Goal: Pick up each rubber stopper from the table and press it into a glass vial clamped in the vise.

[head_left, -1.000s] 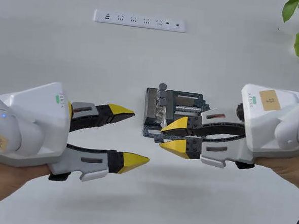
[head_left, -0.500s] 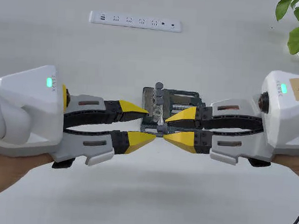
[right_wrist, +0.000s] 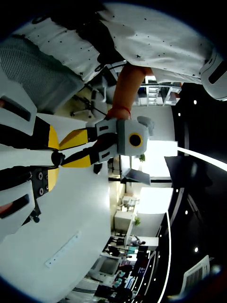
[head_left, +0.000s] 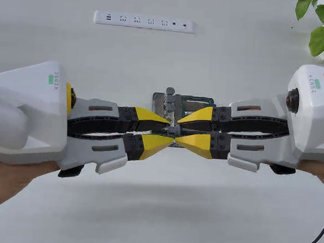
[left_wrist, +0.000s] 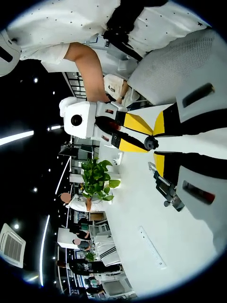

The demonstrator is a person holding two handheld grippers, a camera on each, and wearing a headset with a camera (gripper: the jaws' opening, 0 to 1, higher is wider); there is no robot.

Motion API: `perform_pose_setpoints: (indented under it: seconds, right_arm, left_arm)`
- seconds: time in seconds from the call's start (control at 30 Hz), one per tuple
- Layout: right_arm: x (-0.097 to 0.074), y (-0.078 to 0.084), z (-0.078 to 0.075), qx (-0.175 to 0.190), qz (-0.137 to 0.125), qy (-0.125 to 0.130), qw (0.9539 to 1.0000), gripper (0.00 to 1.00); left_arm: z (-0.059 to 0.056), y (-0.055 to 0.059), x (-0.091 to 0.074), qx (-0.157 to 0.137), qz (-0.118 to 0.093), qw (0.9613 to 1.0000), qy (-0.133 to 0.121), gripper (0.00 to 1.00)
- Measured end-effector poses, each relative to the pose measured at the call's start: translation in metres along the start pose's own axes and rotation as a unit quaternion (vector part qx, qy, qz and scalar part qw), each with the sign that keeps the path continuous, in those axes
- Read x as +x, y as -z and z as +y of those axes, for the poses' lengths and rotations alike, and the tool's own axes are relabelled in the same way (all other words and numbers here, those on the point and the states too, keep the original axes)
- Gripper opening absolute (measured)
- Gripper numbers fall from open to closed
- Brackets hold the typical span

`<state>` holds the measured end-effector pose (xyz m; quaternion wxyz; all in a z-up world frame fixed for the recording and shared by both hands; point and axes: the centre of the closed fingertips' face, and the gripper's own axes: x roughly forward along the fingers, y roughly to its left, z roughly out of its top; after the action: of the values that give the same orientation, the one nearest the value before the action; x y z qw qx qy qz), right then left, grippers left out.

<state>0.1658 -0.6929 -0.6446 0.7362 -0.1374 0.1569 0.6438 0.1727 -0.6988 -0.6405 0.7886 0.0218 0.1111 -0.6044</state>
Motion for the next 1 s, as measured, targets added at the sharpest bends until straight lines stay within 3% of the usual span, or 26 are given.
perform_pose_setpoints:
  seconds: [0.6, 1.0]
  right_arm:
    - [-0.0003, 0.0006, 0.0031, -0.004, 0.003, -0.002, 1.0000, 0.07]
    - [-0.0010, 0.0008, 0.0046, -0.010, 0.010, -0.005, 0.9999, 0.07]
  left_arm:
    - [-0.0030, -0.0025, 0.0006, 0.001, -0.002, 1.0000, 0.006, 0.05]
    - [-0.0039, -0.0022, -0.0009, -0.024, -0.006, 0.9996, 0.013, 0.04]
